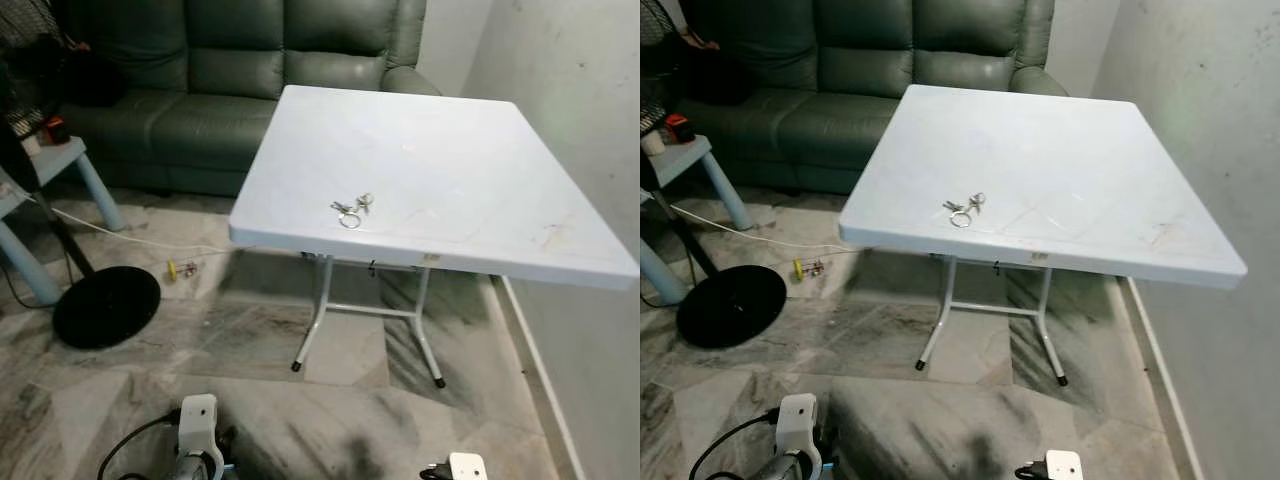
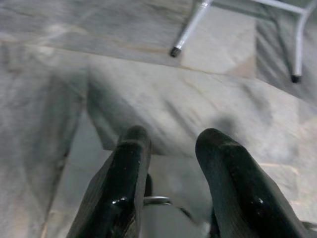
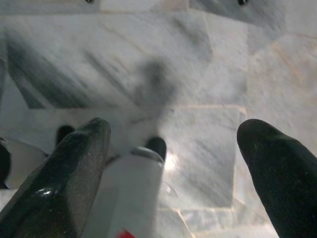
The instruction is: Hang keys on a hook
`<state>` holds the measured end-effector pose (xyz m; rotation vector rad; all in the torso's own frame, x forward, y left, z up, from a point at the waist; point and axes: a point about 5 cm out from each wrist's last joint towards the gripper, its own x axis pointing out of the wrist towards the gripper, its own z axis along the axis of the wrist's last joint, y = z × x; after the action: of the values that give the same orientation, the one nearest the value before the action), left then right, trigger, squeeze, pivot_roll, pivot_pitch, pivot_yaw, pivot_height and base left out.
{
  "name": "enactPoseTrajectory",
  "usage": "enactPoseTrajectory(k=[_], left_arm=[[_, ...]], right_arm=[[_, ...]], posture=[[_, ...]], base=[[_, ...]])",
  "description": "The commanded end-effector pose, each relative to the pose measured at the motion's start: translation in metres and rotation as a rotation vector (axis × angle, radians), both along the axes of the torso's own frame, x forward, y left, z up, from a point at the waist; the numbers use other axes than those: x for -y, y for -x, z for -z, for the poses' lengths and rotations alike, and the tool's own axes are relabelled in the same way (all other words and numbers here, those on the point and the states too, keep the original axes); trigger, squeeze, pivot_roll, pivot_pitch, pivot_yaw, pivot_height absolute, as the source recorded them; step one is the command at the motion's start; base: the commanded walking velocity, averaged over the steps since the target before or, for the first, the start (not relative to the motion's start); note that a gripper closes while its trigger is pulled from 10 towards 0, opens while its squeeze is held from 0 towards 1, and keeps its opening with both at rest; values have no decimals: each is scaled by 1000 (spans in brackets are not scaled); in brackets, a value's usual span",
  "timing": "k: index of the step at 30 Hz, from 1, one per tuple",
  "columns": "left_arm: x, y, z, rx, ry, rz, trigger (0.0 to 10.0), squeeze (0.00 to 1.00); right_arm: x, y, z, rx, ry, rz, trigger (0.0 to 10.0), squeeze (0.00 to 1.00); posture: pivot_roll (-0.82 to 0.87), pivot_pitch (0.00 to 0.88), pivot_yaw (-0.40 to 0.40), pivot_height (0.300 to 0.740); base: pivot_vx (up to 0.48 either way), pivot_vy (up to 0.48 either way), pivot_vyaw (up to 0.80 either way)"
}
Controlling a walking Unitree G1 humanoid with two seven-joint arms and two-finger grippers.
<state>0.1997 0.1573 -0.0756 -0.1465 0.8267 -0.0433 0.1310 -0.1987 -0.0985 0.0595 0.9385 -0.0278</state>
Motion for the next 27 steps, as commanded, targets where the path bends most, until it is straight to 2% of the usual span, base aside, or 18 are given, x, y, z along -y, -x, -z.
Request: enactPoseTrajectory(k=[1,7,8,12,13,14,15,17,21,23,27], left_arm=[[5,2,2,-15,-8,26,10000,0],[22,-10,-6,45,-4,110,10000,0],[33,-25,-16,109,-12,160,10000,0],[38,-39,-26,163,-11,165,10000,0],[39,-47,-32,200,4,148,10000,0],[37,-62,-44,265,-7,122,10000,0],[35,-70,-52,314,24,95,10000,0],[33,-72,-54,326,36,80,10000,0],[17,-86,-71,443,61,17,10000,0],[15,-88,-73,461,67,7,10000,0],[5,-99,-92,587,78,-29,10000,0]], right_arm=[[4,1,0,-4,7,17,10000,0],[4,-4,-2,25,4,15,10000,0],[6,-13,-7,69,-1,21,10000,0],[7,-22,-11,111,-5,28,10000,0],[8,-28,-14,137,-8,29,10000,0],[9,-39,-20,187,-13,27,10000,0],[9,-45,-24,219,-16,26,10000,0],[10,-48,-26,232,-16,25,10000,0],[10,-71,-43,380,-49,19,10000,0],[10,-76,-47,412,-55,21,10000,0],[6,-100,-71,597,-73,-16,10000,0]], posture=[[133,0,-53,740],[138,0,-54,740],[142,0,-54,740],[143,0,-54,740],[142,0,-52,740],[141,0,-51,740],[139,0,-49,740],[139,0,-49,740],[135,0,-45,740],[135,0,-44,740],[135,0,-42,740]], base=[[0,0,0],[0,0,0],[0,0,0],[0,0,0],[0,0,0],[0,0,0],[0,0,0],[0,0,0],[0,0,0],[0,0,0],[0,0,0]])
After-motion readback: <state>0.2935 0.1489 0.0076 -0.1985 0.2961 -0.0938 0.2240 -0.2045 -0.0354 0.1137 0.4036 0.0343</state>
